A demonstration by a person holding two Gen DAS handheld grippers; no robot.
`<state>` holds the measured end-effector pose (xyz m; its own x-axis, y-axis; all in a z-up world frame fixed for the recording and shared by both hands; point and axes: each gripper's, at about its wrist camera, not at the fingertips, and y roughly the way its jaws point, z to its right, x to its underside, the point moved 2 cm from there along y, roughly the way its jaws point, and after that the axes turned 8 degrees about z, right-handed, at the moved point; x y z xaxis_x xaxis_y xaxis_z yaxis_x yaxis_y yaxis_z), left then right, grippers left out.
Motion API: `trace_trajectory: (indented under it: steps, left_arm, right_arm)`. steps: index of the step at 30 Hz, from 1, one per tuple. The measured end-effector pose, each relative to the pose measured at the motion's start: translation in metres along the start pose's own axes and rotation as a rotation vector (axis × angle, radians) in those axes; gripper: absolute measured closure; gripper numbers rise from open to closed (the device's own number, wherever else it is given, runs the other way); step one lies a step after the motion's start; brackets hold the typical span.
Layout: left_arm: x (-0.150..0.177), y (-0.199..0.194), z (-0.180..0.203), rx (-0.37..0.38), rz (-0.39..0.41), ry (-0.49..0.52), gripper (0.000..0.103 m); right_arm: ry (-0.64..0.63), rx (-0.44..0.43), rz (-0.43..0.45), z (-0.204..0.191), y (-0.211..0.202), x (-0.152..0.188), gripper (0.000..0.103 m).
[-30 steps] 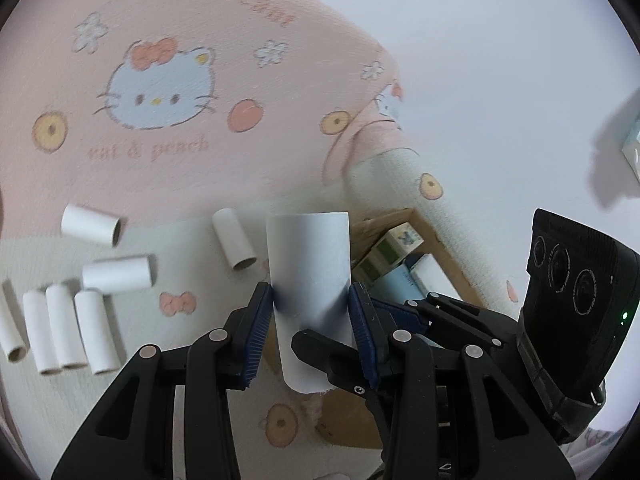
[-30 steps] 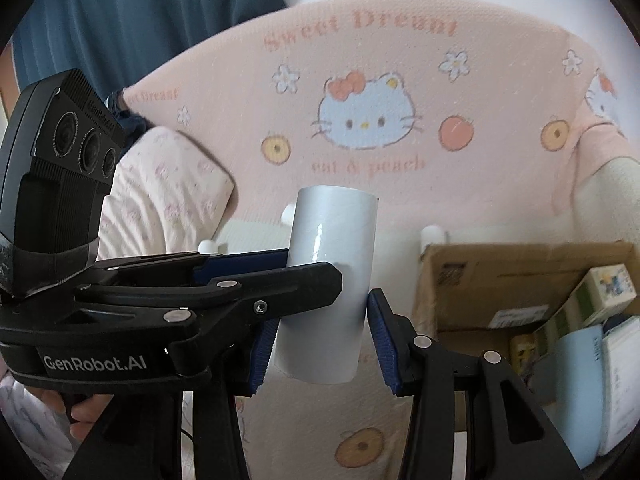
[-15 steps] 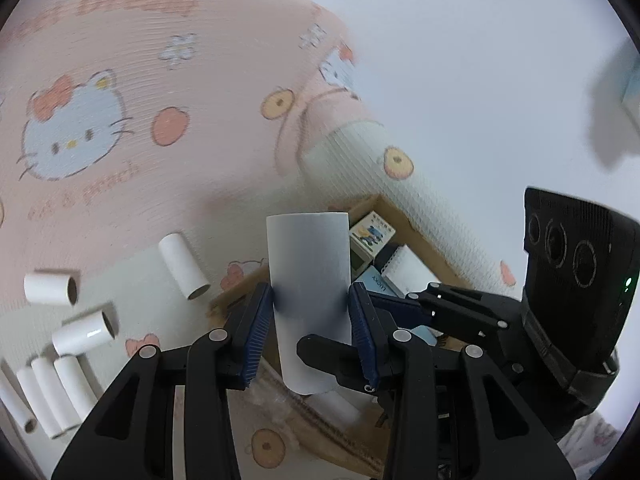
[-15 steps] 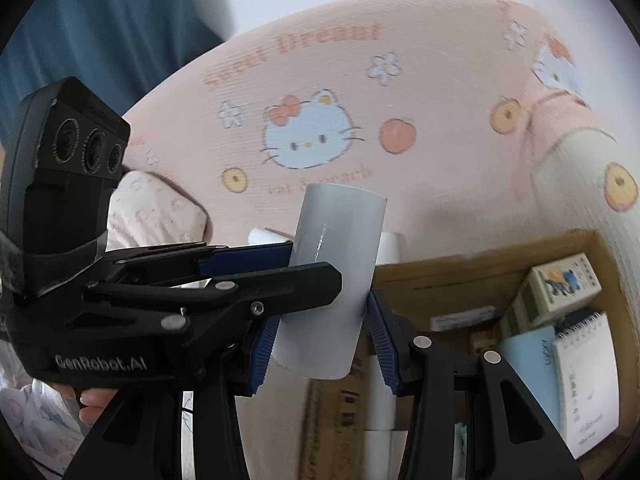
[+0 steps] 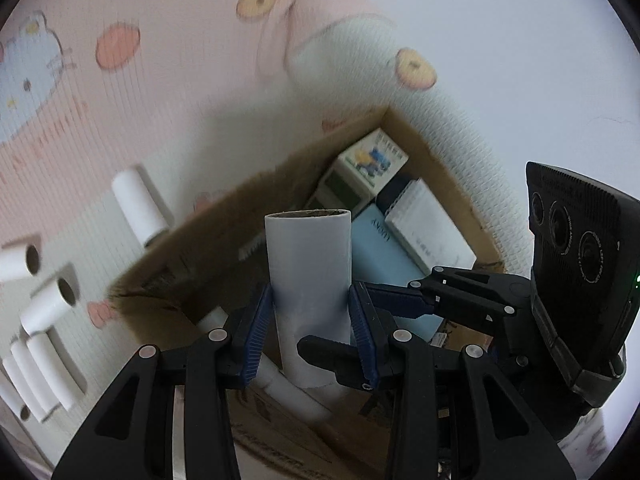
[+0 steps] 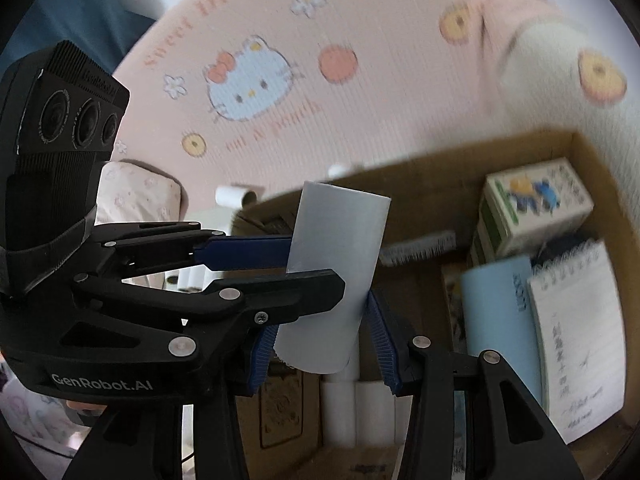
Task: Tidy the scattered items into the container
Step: 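Lower the tube into the cardboard box and open the right gripper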
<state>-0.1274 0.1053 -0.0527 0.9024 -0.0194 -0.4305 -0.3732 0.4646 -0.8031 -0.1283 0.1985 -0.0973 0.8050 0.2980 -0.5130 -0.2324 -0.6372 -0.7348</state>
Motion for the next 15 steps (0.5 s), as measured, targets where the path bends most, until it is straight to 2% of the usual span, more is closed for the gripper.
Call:
trace_trajectory:
  steps: [6,15]
  left_arm:
    - [0.0,0.016,0.003,-0.011,-0.05,0.002,0.061]
    - [0.007,0.043,-0.011,-0.047,-0.17,-0.08,0.06]
  right_arm:
    - [0.006,0.019,-0.041,0.013,0.004,0.005,0.062]
    - [0.06,0.018,-0.15,0.026,0.025,0.015,0.062]
